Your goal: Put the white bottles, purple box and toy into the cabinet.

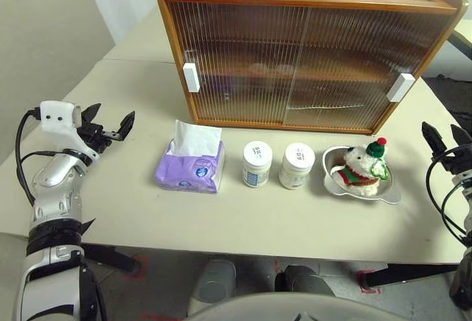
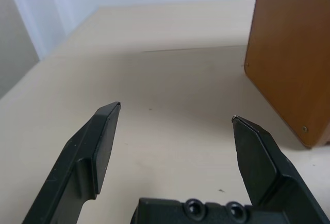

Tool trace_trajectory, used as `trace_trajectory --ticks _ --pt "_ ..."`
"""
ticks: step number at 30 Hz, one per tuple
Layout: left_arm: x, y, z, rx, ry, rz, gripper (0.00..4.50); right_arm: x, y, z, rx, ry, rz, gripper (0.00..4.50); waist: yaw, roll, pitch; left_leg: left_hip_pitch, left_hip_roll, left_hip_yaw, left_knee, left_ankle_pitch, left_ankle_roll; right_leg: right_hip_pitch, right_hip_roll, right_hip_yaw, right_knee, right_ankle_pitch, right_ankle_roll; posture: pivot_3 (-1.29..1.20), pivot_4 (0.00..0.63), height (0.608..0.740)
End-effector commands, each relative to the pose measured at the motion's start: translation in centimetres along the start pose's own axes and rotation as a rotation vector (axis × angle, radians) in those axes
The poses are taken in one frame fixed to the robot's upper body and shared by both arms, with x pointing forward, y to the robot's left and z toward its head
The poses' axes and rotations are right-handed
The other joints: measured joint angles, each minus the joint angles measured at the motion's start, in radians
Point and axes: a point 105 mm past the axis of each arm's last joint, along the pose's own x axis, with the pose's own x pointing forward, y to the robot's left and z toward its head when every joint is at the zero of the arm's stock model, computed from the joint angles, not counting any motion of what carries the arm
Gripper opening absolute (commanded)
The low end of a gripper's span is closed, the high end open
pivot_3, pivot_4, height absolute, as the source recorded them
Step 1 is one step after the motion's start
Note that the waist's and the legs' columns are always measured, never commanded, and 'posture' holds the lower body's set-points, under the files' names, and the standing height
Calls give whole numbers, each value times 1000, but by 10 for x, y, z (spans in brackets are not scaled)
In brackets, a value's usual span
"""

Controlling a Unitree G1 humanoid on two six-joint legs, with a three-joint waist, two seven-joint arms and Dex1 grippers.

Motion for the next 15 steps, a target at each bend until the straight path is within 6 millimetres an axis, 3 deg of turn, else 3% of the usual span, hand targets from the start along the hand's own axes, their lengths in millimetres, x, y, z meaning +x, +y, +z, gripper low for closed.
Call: trace_trajectory --ticks 1,10,15 --pt "4 -3 5 14 -13 -11 4461 -3 -2 -2 -10 6 -6 4500 2 0 0 0 0 0 0 0 0 0 0 0 0 0 0 277 7 740" --pt "3 4 8 17 -14 -2 4461 -3 -3 0 -13 -2 -11 4500 5 0 0 0 0 -1 0 0 0 0 0 -1 0 0 0 272 13 740" --pt "8 -5 8 -27 -37 -25 4461 -19 -13 12 -31 -25 -9 4500 3 0 -1 -1 0 -1 0 0 0 0 0 -1 0 0 0 224 5 740"
